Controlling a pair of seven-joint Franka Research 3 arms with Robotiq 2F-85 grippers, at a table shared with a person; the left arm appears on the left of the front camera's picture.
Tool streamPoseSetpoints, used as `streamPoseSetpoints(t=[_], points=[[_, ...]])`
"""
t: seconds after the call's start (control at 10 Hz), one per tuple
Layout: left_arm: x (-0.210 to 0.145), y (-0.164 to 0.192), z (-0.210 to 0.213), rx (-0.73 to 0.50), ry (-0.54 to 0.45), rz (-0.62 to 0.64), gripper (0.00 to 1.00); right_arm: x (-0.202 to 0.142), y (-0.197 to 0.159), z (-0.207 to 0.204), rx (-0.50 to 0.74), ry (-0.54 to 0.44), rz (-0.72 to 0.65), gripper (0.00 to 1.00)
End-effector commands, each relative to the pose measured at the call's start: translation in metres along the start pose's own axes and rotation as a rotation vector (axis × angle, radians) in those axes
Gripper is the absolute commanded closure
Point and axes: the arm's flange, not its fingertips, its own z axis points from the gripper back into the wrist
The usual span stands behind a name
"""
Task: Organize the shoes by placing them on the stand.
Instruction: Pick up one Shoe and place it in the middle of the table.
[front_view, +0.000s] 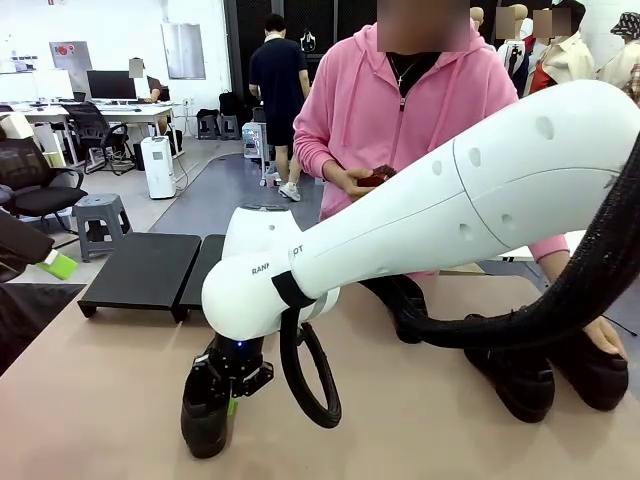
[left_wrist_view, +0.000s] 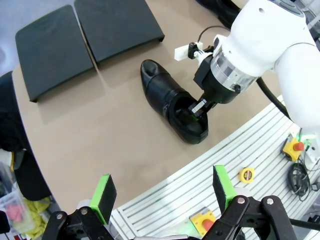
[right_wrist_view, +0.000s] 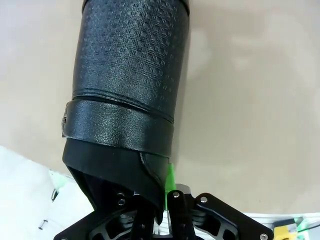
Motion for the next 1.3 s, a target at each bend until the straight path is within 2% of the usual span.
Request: streamPoseSetpoints(t=[0.0,0.1,0.2,0.3,0.6,0.7,0.9,1.0,1.1,1.2], points=[[0.000,0.001,-0.001,-0.016,-0.010,-0.007,0.00,-0.008,-0.008,0.016,-0.042,-0.043,-0.045,0.95],[0.000,0.001,-0.001,-0.016,-0.010,-0.007,0.00,-0.009,-0.018,0.018,-0.053,-0.046,-0.053,0.93],[0.000,0.001,-0.001,-0.016,-0.010,-0.007,0.00,-0.007,-0.027,0.019,-0.058,-0.046,-0.077,0.39],[0.000,0.001,-0.001,-0.016,-0.010,-0.007,0.00,-0.008,-0.030,0.020,-0.047,-0.048,-0.085,0.00],[0.000,0.001,-0.001,-0.016,-0.010,-0.007,0.00,-0.016,-0.032,0.032,-0.024,-0.062,-0.058,0.00],[0.000,0.001,-0.001,-0.016,-0.010,-0.007,0.00,-0.026,-0.042,0.052,-0.021,-0.083,-0.036,0.00],[0.000,0.001,-0.001,-0.016,-0.010,-0.007,0.00,-0.052,-0.081,0.106,-0.045,-0.047,0.077,0.00],[0.000,0.001,-0.001,-0.016,-0.010,-0.007,0.00,-0.065,-0.099,0.127,-0.058,-0.078,0.099,0.00],[0.000,0.001,-0.001,-0.016,-0.010,-0.007,0.00,-0.075,-0.119,0.144,-0.084,-0.164,0.115,0.00],[0.000,0.001,-0.001,-0.016,-0.010,-0.007,0.00,-0.076,-0.138,0.153,-0.059,-0.196,0.109,0.00]])
